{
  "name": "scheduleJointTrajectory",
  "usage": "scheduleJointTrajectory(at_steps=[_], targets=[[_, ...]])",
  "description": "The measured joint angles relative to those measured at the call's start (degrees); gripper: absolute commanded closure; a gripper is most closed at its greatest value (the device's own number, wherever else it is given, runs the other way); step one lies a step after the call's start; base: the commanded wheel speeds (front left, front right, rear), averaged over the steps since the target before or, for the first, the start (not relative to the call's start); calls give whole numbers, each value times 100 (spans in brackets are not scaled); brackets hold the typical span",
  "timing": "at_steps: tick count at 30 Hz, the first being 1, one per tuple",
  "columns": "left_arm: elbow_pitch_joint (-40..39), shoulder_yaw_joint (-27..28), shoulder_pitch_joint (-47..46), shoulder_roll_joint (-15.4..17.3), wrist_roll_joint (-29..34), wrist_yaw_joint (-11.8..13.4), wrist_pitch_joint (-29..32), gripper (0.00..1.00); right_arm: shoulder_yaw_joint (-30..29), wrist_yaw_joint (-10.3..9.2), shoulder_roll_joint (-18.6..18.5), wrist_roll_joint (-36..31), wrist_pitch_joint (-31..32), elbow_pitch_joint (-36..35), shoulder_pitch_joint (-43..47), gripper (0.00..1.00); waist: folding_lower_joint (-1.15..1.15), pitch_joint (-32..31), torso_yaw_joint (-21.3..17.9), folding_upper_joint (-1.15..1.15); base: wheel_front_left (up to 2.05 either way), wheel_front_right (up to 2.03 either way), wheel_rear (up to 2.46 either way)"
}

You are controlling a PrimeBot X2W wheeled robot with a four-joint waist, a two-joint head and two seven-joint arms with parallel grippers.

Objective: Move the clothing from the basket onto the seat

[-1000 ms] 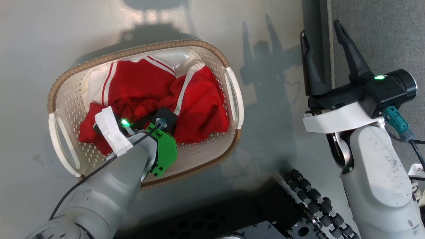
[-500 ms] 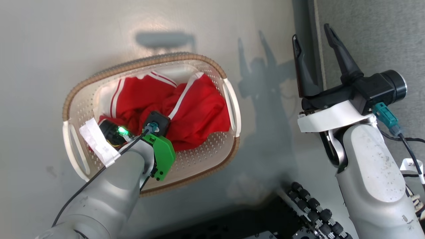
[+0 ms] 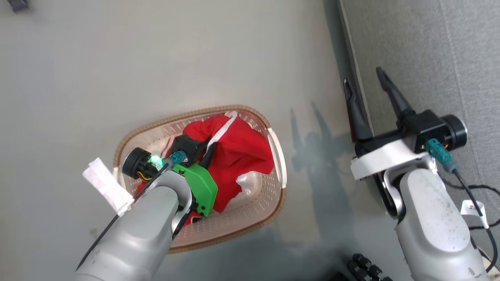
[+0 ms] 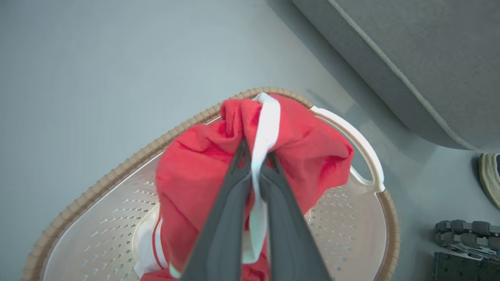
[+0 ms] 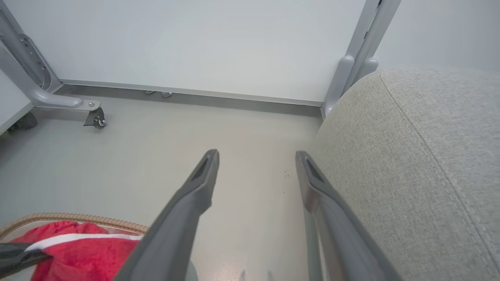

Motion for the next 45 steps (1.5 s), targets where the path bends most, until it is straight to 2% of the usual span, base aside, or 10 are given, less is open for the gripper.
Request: scheduleJointTrajectory(at_steps=[4, 11, 19, 26, 35, 45], targets=[[-613, 523, 390, 79, 311, 65, -1, 100, 24, 0, 2, -23, 1, 165, 224, 0, 0, -439, 83, 0, 0, 0, 0], [-1461, 1450, 1127, -46, 773, 79, 0, 100, 93, 0, 0, -37, 1, 413, 651, 0, 0, -1211, 250, 0, 0, 0, 0], [-2043, 2234, 1786, -240, 1269, -24, -1, 100, 155, 0, 2, 24, 1, 653, 1161, 0, 0, -2105, 453, 0, 0, 0, 0], [-2719, 2900, 1990, -344, 1464, -98, 0, 100, 118, 0, 0, 67, 0, 757, 1518, 0, 0, -2809, 635, 0, 0, 0, 0], [-3601, 3367, 1738, -420, 1591, -180, -1, 100, 202, 0, 0, 130, 0, 842, 1782, 0, 0, -3454, 815, 0, 0, 0, 0], [-3916, 3266, 1320, -435, 1338, -176, -1, 100, 365, 0, -1, 172, 0, 854, 1902, 0, 0, -3623, 887, 0, 0, 0, 0]])
